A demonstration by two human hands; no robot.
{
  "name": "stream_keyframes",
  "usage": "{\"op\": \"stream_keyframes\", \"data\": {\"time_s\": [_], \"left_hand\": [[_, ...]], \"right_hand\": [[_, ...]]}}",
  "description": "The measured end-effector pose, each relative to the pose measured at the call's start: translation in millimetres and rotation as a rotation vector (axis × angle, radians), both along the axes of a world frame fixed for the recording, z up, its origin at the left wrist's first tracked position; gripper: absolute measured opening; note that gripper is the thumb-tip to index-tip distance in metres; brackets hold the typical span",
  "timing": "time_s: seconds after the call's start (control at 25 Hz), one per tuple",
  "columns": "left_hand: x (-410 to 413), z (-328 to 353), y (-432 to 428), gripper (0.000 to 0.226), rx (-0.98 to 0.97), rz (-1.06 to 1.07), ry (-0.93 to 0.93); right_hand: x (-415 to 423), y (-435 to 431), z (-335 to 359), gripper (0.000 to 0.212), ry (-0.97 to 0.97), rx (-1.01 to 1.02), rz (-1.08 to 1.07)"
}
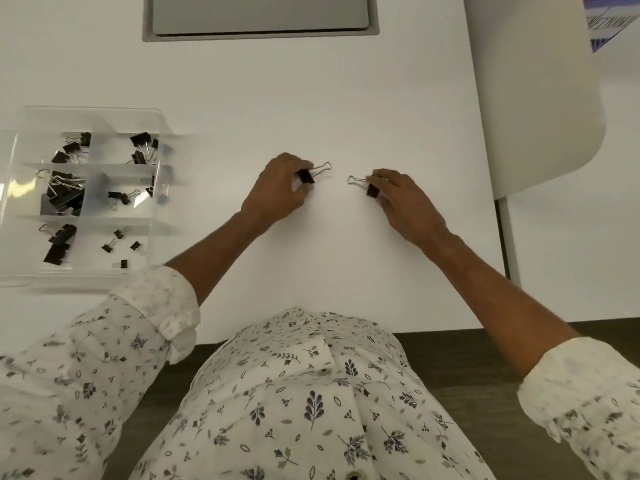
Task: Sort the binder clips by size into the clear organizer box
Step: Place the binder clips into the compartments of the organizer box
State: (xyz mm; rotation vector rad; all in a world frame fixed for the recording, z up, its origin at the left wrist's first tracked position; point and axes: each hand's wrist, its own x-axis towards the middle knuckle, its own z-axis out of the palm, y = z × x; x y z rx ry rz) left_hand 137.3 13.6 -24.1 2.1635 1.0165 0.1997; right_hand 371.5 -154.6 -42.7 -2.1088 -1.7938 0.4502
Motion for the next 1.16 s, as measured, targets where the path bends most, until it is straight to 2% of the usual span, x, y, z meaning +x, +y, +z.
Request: {"op": "stream_keyframes", "data": {"time_s": [0.12,0.28,0.36,0.4,0.44,0.56,0.6,0.64,0.76,0.92,1.04,1.16], "left_hand": [[-29.8,12.2,-26.3,0.034,-0.218,0.264,-0.091],[-64.8,31.5,-51.2,0.03,-0.459,0.439,-0.172],[-87.1,37.9,-55.5,0.028,-0.547,0.515,-0.249],[-97.0,40.0,-56.2,0.028,-0.599,0.549,-0.299],[-106.6,41.3,-56.5,0.027,-0.653,0.587,-0.362],[-137.8,47.0,-57.5,0.03,-0.771,0.687,-0.537],[-148.7,49.6,-58.2,0.03,-0.79,0.707,-0.57],[-160.6,53.0,-59.0,0.031,-0.799,0.722,-0.594],[-203.6,64.0,-59.6,0.032,-0.783,0.778,-0.65],[-273.9,76.9,-47.3,0.028,-0.616,0.895,-0.657],[-323.0,80.3,-27.3,0.024,-0.405,0.892,-0.537],[-362.2,77.8,-4.2,0.029,-0.221,0.872,-0.409]], "right_hand": [[-7.2,2.8,4.0,0.034,0.025,0.02,-0.06],[-24.0,5.8,3.7,0.024,0.096,0.027,-0.14],[-42.7,12.2,5.6,0.02,0.223,0.094,-0.233],[-54.1,16.7,8.0,0.019,0.372,0.113,-0.323],[-68.1,22.0,13.8,0.018,0.602,0.094,-0.444],[-120.8,37.4,37.6,0.012,1.567,-0.067,-0.71],[-136.3,41.5,43.3,0.013,1.768,-0.121,-0.748],[-152.4,45.1,48.2,0.015,1.875,-0.17,-0.757],[-206.8,55.0,62.8,0.018,1.937,-0.274,-0.662],[-282.5,80.1,76.7,0.027,1.82,-0.363,-0.471],[-340.9,106.1,85.6,0.03,1.687,-0.371,-0.358],[-396.8,134.5,90.3,0.034,1.573,-0.355,-0.322]]}}
